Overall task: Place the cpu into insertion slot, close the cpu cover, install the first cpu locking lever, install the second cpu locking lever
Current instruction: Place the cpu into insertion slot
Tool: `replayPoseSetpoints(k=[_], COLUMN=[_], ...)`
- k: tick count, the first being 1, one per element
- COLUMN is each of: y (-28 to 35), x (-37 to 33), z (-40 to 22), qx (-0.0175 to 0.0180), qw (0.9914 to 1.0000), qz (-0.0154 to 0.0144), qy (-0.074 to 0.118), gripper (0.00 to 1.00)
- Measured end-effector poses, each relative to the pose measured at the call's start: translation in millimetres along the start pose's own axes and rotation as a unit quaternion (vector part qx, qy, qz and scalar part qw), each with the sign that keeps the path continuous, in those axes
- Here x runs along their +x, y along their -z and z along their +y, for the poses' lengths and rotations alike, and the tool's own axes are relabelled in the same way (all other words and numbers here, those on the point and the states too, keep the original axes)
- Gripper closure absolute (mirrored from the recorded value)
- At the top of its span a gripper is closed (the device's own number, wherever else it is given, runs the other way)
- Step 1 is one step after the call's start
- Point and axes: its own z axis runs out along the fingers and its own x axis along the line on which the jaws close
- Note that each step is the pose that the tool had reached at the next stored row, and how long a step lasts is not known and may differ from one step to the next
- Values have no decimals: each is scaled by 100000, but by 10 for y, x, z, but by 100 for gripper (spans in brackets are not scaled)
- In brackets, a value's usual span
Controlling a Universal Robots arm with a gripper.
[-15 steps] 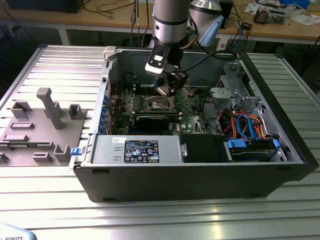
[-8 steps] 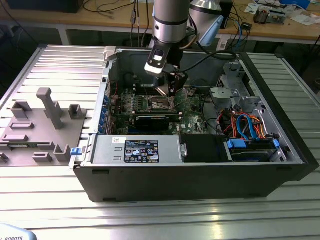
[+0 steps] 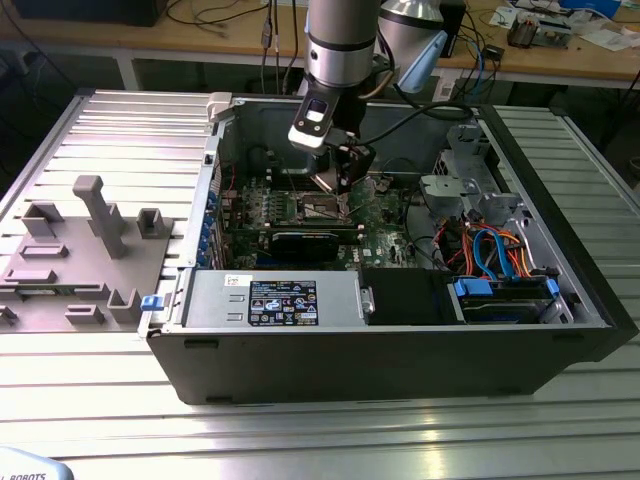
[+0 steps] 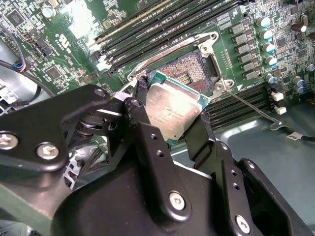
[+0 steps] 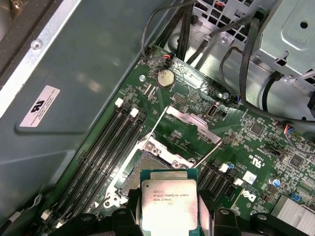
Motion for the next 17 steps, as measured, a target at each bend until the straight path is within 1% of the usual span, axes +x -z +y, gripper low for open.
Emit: replayPoseSetpoints(k=[17], y=[-7], x=[0], z=[0], qx=[-7], qw=[99988], qz=[-98], qy=[-1563], gripper=[45])
